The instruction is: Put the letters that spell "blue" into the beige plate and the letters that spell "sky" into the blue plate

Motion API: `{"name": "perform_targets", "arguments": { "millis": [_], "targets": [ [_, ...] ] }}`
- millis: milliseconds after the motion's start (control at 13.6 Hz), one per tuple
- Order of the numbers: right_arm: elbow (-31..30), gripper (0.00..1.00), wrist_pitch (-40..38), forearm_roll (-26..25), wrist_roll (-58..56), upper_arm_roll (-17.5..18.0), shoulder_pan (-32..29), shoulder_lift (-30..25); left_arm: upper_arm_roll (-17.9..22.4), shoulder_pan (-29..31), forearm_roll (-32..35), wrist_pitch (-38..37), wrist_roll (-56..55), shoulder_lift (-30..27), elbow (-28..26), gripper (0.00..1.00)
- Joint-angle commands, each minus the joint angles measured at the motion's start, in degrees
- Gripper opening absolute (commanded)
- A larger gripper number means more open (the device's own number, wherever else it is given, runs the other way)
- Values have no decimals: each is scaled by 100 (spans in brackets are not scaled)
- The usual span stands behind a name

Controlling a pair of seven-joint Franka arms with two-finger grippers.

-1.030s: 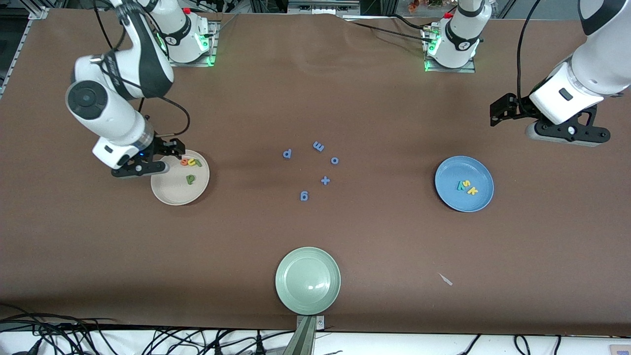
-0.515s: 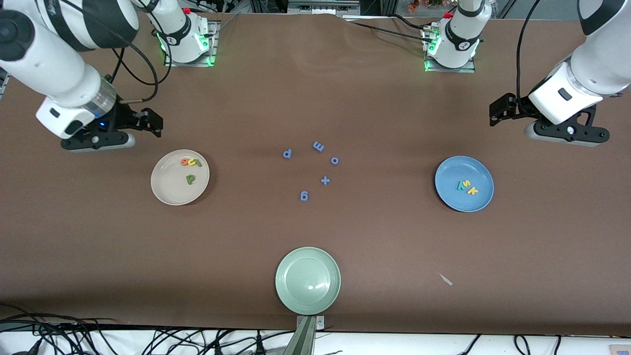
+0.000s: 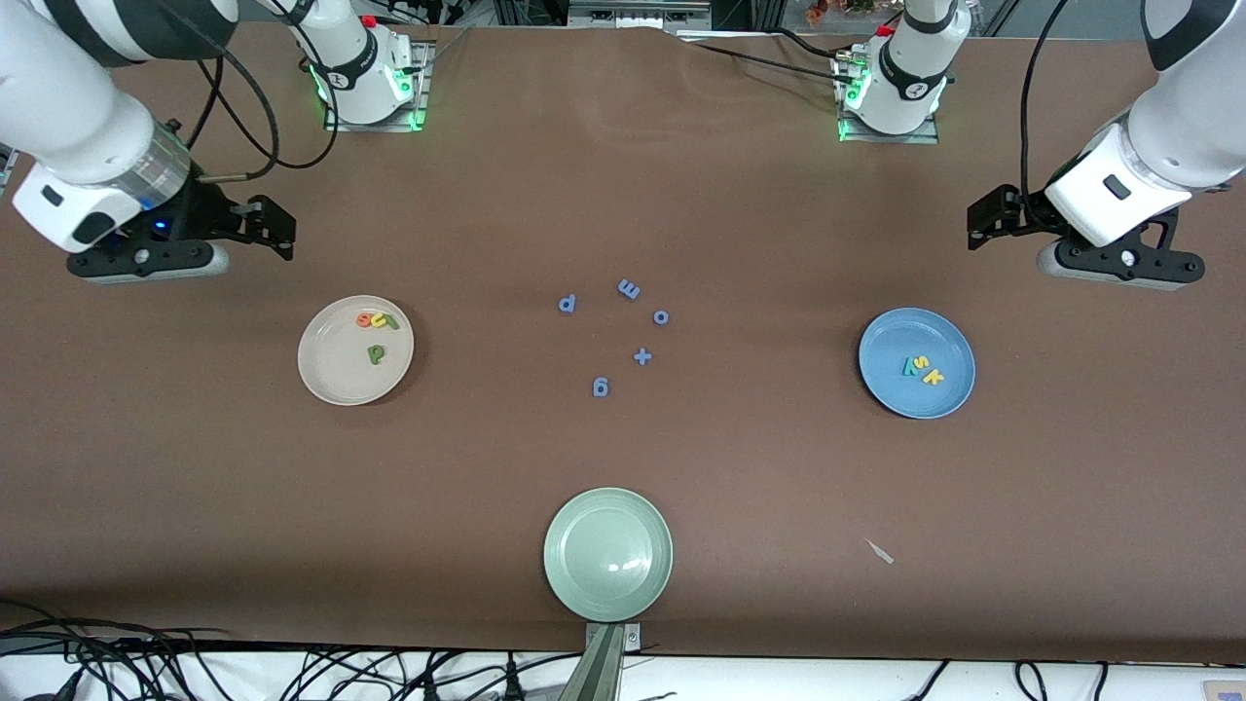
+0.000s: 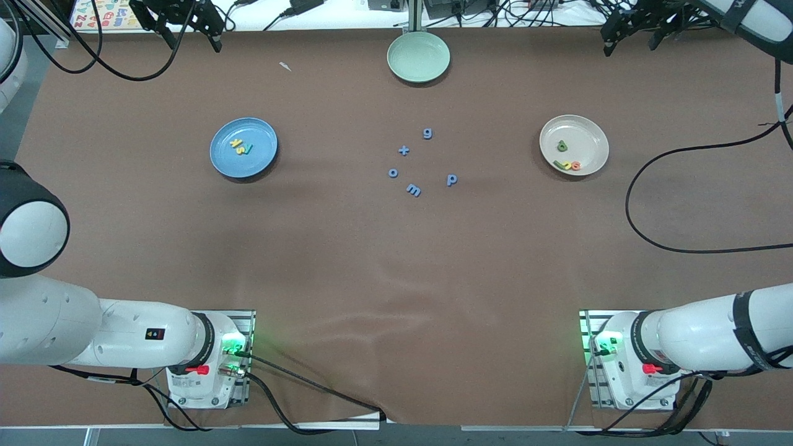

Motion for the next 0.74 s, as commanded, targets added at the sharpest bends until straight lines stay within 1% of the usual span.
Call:
{"name": "perform_targets", "arguments": {
  "millis": [0, 515, 662],
  "targets": [
    [295, 100, -299, 101, -199, -157, -41, 70, 4, 15, -23, -116, 88, 93, 193, 100],
    [690, 100, -747, 110, -181, -166, -58, 157, 4, 15, 13, -116, 88, 93, 201, 100],
    [700, 100, -766, 110, -164, -166, -50, 175, 4, 6, 21, -116, 88, 93, 201, 100]
  ]
}}
